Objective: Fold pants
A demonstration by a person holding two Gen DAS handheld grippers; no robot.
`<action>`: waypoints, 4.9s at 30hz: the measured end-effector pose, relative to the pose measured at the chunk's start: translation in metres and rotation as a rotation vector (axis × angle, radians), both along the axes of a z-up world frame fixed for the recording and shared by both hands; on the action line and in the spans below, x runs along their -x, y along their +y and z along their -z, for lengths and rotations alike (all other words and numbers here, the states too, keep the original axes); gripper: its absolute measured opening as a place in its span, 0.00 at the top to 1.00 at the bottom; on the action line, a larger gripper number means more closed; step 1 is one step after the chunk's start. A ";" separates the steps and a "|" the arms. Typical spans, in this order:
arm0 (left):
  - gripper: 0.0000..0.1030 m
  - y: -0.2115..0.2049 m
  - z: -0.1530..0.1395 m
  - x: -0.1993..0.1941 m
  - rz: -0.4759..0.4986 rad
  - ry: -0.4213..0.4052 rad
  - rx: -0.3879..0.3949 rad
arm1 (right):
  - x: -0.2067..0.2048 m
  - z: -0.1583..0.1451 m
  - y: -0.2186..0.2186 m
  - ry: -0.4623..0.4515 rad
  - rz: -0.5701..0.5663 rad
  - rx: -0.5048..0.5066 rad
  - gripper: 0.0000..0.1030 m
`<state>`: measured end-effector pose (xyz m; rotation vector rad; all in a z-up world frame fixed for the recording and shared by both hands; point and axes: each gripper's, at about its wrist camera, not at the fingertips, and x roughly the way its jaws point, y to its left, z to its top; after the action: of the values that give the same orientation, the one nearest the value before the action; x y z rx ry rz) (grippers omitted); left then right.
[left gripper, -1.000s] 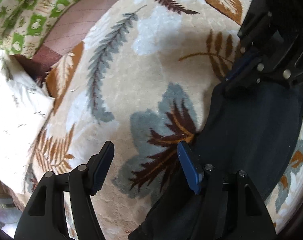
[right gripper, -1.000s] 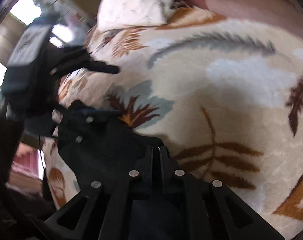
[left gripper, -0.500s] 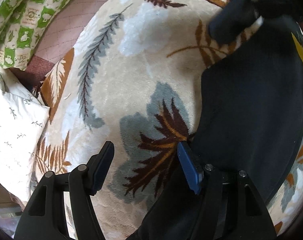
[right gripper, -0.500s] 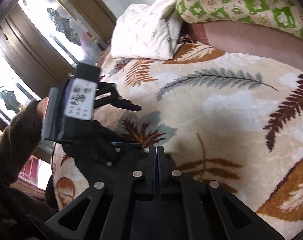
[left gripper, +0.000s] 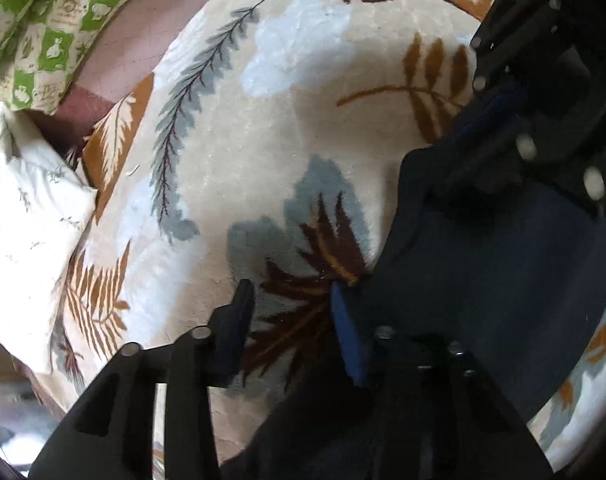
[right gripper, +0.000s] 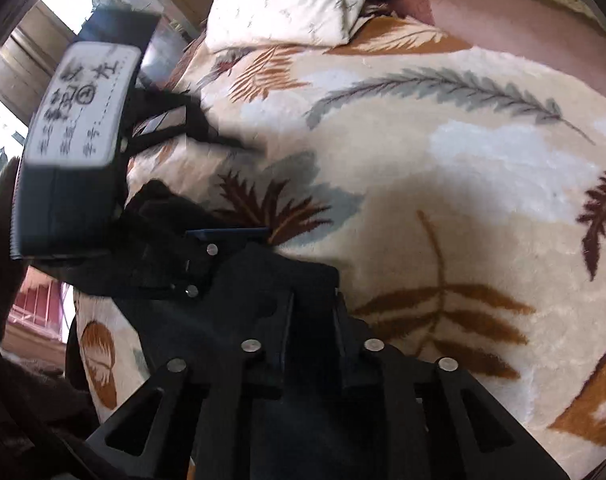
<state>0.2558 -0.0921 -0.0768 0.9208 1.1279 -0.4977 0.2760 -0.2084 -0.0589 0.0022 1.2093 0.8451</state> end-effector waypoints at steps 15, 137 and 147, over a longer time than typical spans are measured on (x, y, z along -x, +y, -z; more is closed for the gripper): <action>0.79 0.012 -0.002 -0.025 -0.186 -0.071 0.003 | -0.005 0.003 -0.010 -0.016 0.181 0.047 0.84; 0.50 -0.216 -0.031 0.169 -0.541 0.299 0.562 | 0.141 0.027 -0.378 0.175 0.744 -0.451 0.47; 0.50 -0.217 -0.021 0.166 -0.622 0.348 0.608 | 0.104 0.024 -0.347 0.251 0.476 -0.349 0.52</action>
<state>0.0901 -0.3089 -0.0560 -0.0643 1.3887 -0.4479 0.1717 -0.5558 -0.0829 0.6717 1.2097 0.6331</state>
